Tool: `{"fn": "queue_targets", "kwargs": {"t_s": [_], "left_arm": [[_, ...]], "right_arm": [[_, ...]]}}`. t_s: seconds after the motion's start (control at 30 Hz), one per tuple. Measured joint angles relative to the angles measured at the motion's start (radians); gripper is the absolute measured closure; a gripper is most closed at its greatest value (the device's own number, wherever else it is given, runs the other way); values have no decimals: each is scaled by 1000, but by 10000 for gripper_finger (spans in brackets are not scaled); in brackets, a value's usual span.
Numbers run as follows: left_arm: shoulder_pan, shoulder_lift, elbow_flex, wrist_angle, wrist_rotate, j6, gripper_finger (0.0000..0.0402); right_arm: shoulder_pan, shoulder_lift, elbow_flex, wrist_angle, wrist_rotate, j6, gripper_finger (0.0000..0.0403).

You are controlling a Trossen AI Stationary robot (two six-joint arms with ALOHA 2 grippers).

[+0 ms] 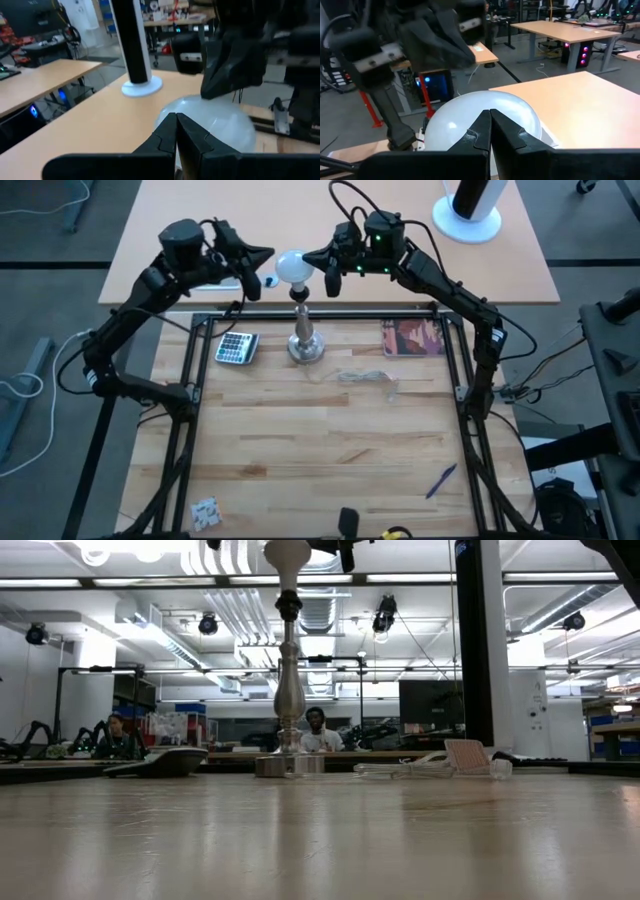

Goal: Screw lightbulb
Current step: Insert the lightbulb into the table lamp

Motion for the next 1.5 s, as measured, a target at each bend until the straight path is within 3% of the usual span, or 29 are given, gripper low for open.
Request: {"fn": "queue_targets", "kwargs": {"t_s": [0.13, 0.4, 0.67, 1.5], "left_arm": [[0, -26, 0, 18, 3, -6, 401], [-5, -22, 2, 3, 136, -21, 401], [-7, 31, 1, -64, 135, -10, 401], [9, 93, 3, -29, 111, -6, 402]], "right_arm": [[-3, 0, 2, 5, 5, -4, 403], [-12, 0, 4, 15, 39, -26, 403], [-21, -1, -10, -8, 44, -46, 403], [-23, -3, -32, -37, -16, -34, 403]]}}
